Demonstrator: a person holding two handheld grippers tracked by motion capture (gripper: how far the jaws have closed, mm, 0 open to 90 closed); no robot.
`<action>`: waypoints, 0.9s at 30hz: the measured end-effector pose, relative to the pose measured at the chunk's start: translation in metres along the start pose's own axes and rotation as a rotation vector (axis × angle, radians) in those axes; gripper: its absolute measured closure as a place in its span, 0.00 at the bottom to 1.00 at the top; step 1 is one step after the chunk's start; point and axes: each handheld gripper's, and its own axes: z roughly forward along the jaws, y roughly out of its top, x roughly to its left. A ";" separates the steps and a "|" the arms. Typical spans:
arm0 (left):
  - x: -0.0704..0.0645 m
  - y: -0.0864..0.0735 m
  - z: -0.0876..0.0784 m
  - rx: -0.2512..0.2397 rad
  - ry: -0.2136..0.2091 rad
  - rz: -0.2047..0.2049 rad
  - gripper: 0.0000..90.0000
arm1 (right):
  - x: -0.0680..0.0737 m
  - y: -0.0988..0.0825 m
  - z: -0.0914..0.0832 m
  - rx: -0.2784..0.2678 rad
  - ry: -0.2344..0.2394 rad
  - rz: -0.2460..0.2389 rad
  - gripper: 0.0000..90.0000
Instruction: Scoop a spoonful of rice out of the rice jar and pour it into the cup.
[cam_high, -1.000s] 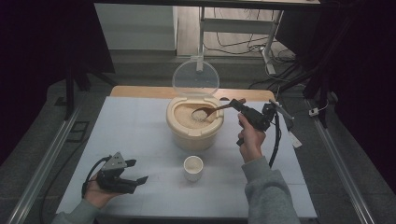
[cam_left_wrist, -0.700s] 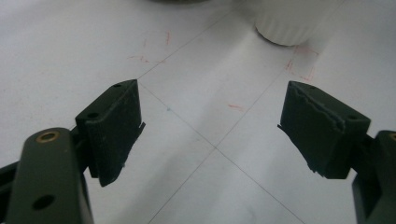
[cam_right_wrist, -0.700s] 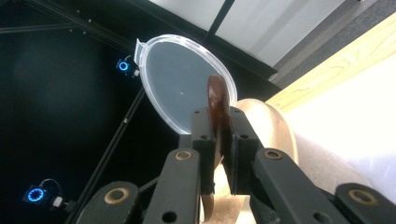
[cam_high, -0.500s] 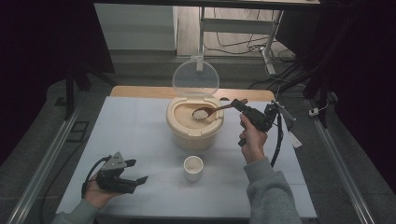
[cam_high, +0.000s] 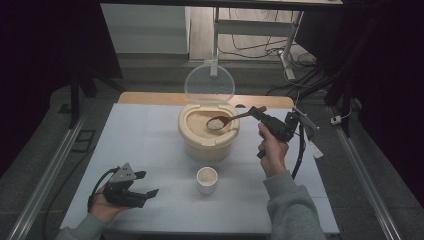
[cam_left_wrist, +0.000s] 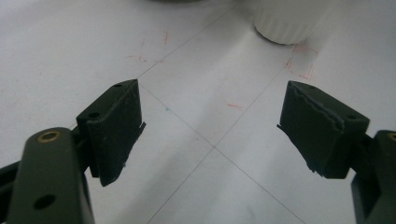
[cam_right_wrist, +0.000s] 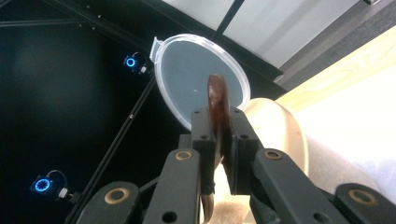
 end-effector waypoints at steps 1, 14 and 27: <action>0.000 0.000 0.000 0.000 0.000 0.000 0.23 | 0.001 0.000 -0.002 0.013 0.003 -0.003 0.93; 0.000 0.000 0.000 0.003 -0.002 -0.003 0.23 | 0.020 -0.010 -0.025 0.088 0.054 -0.015 0.93; 0.002 -0.001 0.001 0.006 -0.003 -0.010 0.23 | 0.008 -0.037 -0.036 0.182 0.064 0.008 0.93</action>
